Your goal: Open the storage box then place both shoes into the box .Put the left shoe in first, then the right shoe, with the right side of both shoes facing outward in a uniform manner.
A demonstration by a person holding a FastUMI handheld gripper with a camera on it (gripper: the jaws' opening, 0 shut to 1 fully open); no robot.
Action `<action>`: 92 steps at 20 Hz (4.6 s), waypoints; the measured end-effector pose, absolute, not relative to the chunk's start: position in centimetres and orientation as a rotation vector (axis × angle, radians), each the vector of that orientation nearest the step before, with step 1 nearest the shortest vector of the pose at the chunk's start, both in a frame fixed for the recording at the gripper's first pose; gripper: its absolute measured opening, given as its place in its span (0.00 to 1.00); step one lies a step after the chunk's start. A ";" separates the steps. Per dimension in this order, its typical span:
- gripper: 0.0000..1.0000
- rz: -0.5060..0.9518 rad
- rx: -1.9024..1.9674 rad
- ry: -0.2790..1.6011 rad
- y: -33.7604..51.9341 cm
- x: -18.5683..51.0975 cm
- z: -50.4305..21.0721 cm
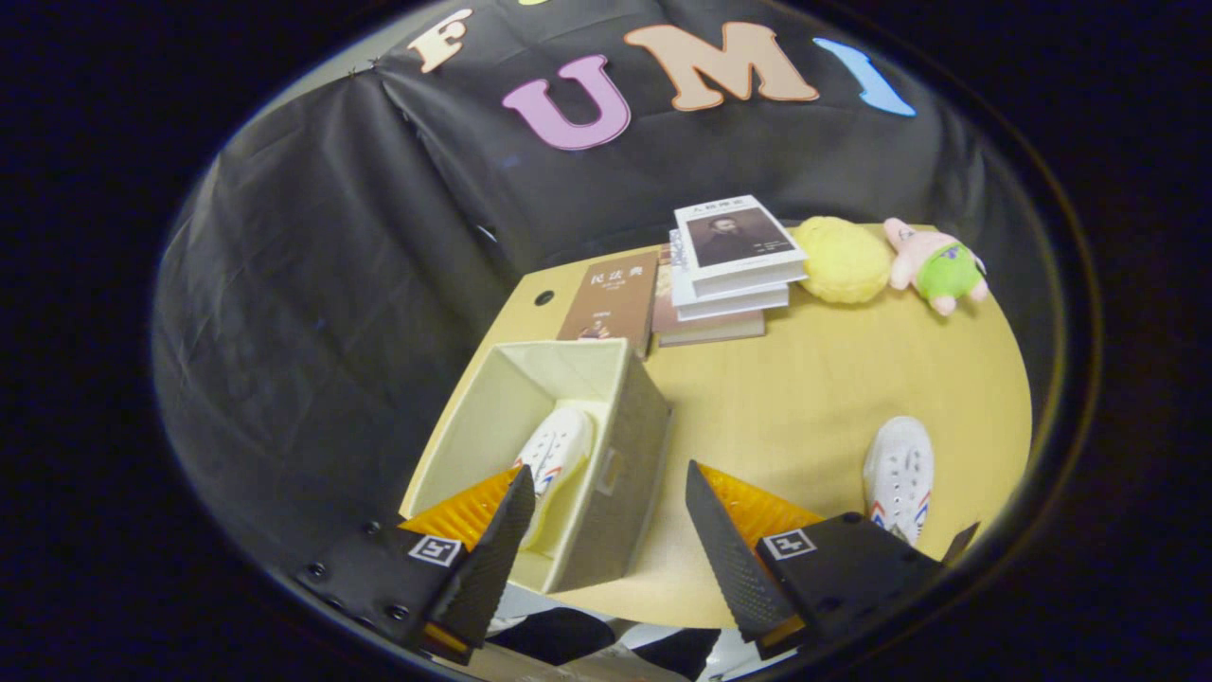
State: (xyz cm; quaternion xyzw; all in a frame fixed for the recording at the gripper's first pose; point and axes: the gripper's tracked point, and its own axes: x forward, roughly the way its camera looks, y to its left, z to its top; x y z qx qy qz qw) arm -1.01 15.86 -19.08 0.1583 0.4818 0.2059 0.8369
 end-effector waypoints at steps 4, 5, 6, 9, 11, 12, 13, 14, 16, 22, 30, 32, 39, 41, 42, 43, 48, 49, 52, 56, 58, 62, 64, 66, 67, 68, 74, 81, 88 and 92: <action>0.99 0.364 0.349 1.034 11.3 -0.9 -20.3; 0.99 0.344 0.345 1.036 9.9 -0.9 -20.7; 0.99 0.325 0.340 1.041 8.6 -1.0 -21.1; 0.99 0.275 0.316 1.060 4.9 -1.6 -22.6; 0.99 0.255 0.301 1.071 3.1 -2.0 -23.4; 0.99 0.247 0.297 1.077 2.2 -2.2 -23.8; 0.99 0.238 0.294 1.084 1.4 -2.4 -24.3; 0.99 0.225 0.290 1.092 0.4 -2.5 -24.9; 0.99 0.198 0.280 1.110 -1.5 -2.8 -26.1; 0.99 0.136 0.248 1.195 -6.6 -3.9 -30.0; 0.95 0.163 0.109 1.332 -10.4 -5.6 -35.3; 0.91 0.172 0.081 1.351 -10.6 -5.7 -36.3; 0.80 0.196 0.048 1.389 -10.4 -5.3 -38.4; 0.68 0.198 0.027 1.395 -10.4 -5.4 -38.8; 0.62 0.201 0.024 1.393 -10.3 -5.4 -38.6; 0.57 0.212 0.047 1.397 -9.5 -5.5 -38.9; 0.28 0.195 -0.011 1.387 -9.7 -5.4 -39.2; 0.28 0.158 -0.003 1.368 -10.4 -5.2 -39.1; 0.05 0.137 0.048 1.370 -10.3 -5.2 -39.1; 0.05 0.114 0.112 1.350 -9.9 -4.9 -38.1; 0.05 0.113 0.164 1.349 -9.5 -5.0 -37.4; 0.06 0.106 0.252 1.322 -8.0 -5.1 -35.1; 0.06 0.113 0.263 1.311 -7.1 -5.0 -33.9; 0.06 0.121 0.280 1.309 -5.9 -5.2 -32.6; 0.06 0.127 0.292 1.304 -5.0 -5.3 -32.0; 0.06 0.136 0.304 1.301 -4.2 -5.4 -31.3; 0.05 0.160 0.339 1.272 0.1 -4.5 -27.1; 0.05 0.214 0.426 1.216 6.6 -2.5 -21.8; 0.05 0.301 0.460 1.205 13.7 -2.2 -18.7; 0.05 0.336 0.479 1.204 17.3 -2.2 -18.2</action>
